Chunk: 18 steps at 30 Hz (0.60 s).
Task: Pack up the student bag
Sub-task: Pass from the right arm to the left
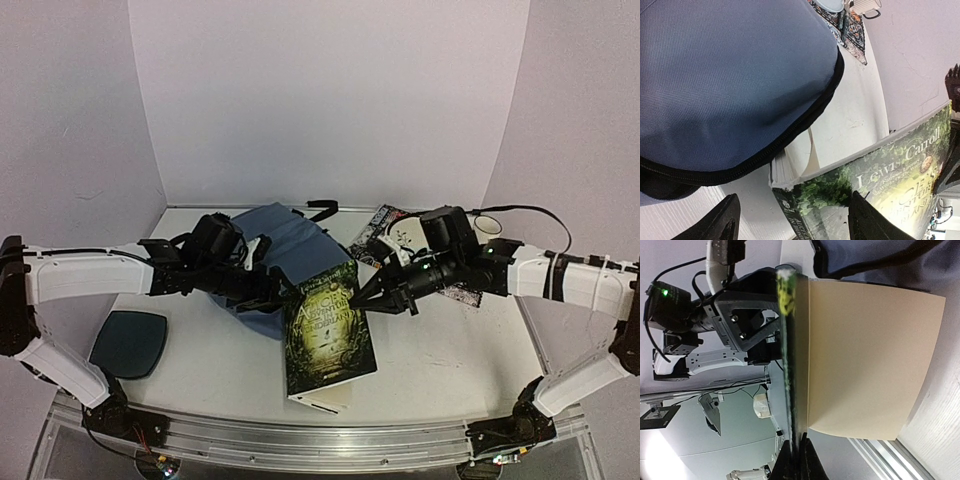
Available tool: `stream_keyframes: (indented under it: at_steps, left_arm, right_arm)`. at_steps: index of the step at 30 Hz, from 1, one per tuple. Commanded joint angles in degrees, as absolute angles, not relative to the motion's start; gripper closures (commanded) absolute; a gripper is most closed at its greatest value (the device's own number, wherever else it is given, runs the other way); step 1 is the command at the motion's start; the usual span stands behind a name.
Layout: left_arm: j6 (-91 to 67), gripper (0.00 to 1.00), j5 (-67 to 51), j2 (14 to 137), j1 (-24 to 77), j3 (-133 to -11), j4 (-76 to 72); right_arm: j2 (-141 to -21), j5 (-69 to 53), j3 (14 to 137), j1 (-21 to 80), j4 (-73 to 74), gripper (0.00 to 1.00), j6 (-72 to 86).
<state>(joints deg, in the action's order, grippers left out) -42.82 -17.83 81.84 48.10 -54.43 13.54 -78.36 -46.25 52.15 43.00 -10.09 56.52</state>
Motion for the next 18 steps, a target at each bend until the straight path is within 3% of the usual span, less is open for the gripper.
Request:
stream_keyframes:
  at_steps: [1,18]
  left_arm:
    - [-42.2,0.24,-21.2,78.8,47.1,-57.1,9.8]
    - [-50.8,0.23,-29.2,76.8,43.9,-52.0,-5.2]
  right_arm:
    - [-75.1,-49.4,58.0,42.5,-12.5,1.0,53.5]
    - [-81.6,-49.3,68.6,42.4,-13.9,1.0,50.0]
